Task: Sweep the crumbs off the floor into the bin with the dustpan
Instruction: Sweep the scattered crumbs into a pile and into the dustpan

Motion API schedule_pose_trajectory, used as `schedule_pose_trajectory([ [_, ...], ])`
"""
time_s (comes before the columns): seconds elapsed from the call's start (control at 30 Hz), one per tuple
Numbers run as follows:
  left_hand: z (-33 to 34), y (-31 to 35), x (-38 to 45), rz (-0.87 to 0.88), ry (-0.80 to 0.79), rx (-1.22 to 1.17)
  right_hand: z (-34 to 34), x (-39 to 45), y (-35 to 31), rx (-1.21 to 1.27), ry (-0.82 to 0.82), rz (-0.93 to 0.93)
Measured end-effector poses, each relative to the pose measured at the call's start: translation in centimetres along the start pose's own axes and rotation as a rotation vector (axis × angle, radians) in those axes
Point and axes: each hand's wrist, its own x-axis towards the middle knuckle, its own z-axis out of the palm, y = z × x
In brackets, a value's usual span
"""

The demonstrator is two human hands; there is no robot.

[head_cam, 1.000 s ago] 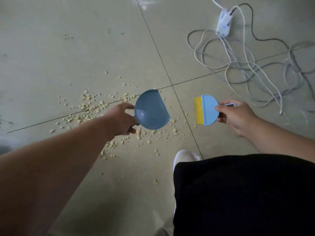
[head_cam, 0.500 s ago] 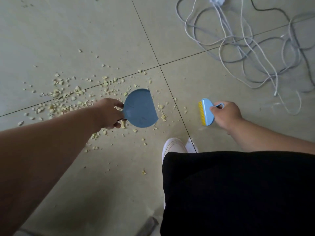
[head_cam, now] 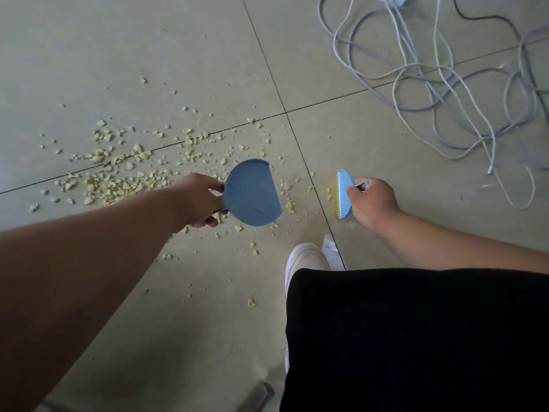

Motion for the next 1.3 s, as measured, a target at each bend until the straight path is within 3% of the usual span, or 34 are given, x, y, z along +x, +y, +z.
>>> schedule_pose_trajectory([
  [0.5,-4.9,-6.0,0.2,-0.090,0.053,-0.065,7.5,-2.7,-9.7,-0.036,-0.206,-0.239],
  [0.7,-6.4,-8.3,-0.1,-0.101,0.088,-0.063,7.4,-3.2,-11.0,0.121,-0.312,-0.251],
  [0.97,-5.3,-6.2,1.3,-0.062,0.058,-0.139,0.9,0.8,-8.9,0.253,-0.011,-0.074],
  [1.13,-4.5,-3.1,2.2,-0.041,0.051,-0.158,-4.1,5.2,-6.7,0.064,0.254,-0.029],
  [1.3,-4.6,-1.2,2.9,-0.007,0.064,-0.131,-5.9,7.7,-4.3,0.108,0.263,0.147],
])
